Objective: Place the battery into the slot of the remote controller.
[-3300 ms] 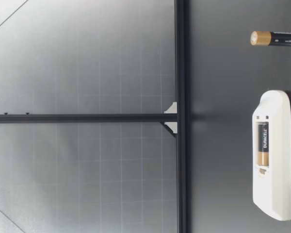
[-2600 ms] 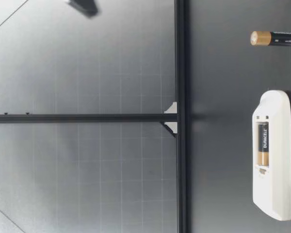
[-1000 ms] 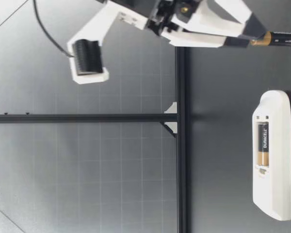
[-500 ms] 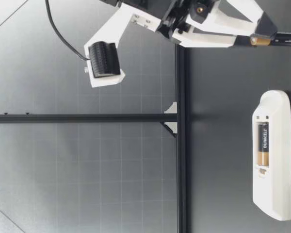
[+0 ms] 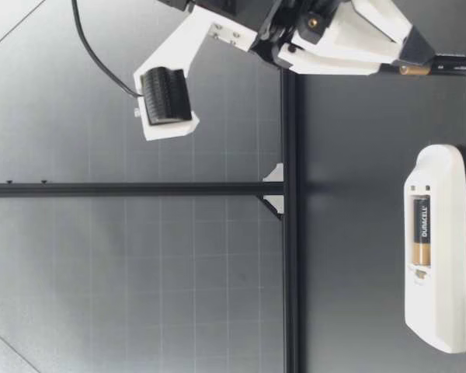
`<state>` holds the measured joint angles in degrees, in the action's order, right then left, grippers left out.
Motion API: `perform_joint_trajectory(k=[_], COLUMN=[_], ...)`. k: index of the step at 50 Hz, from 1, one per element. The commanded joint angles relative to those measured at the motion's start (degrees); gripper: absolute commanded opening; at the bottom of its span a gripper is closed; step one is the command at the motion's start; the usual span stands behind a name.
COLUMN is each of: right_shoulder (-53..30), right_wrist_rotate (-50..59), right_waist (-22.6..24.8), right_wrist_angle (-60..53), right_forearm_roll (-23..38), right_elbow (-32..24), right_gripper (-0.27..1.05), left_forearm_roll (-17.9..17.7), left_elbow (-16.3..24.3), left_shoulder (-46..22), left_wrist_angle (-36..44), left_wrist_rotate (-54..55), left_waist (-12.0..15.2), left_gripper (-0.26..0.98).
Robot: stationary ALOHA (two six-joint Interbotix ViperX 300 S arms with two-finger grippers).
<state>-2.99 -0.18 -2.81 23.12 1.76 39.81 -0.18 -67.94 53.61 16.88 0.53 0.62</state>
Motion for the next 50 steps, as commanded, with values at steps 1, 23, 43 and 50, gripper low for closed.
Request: perform_joint_trajectory(k=[1,23,43,50], right_shoulder=[3.52,5.54,-6.77,-9.58], right_wrist_rotate=[0.09,0.35,0.26,0.26], right_waist=[0.26,0.18,-0.53,-1.32], right_wrist_angle=[-1.85,-50.27,-68.29,-70.93], right_forearm_roll=[-0.09,-0.97,-1.05,-1.05], right_elbow=[-0.62,11.87,11.78,11.78], right_gripper=[0.04,0.03,0.03,0.03], left_forearm_roll=[-0.09,-0.88,-0.97,-0.97], left_elbow=[0.97,8.61,15.12,17.49], left_shoulder=[-1.93,-20.48,-39.81,-45.26], left_wrist_angle=[-0.26,-17.58,-24.17,-24.26], left_wrist_rotate=[0.09,0.44,0.35,0.18], left_waist=[0.09,1.67,3.43,3.43], left_gripper=[-0.17,-0.17,-0.17,-0.17])
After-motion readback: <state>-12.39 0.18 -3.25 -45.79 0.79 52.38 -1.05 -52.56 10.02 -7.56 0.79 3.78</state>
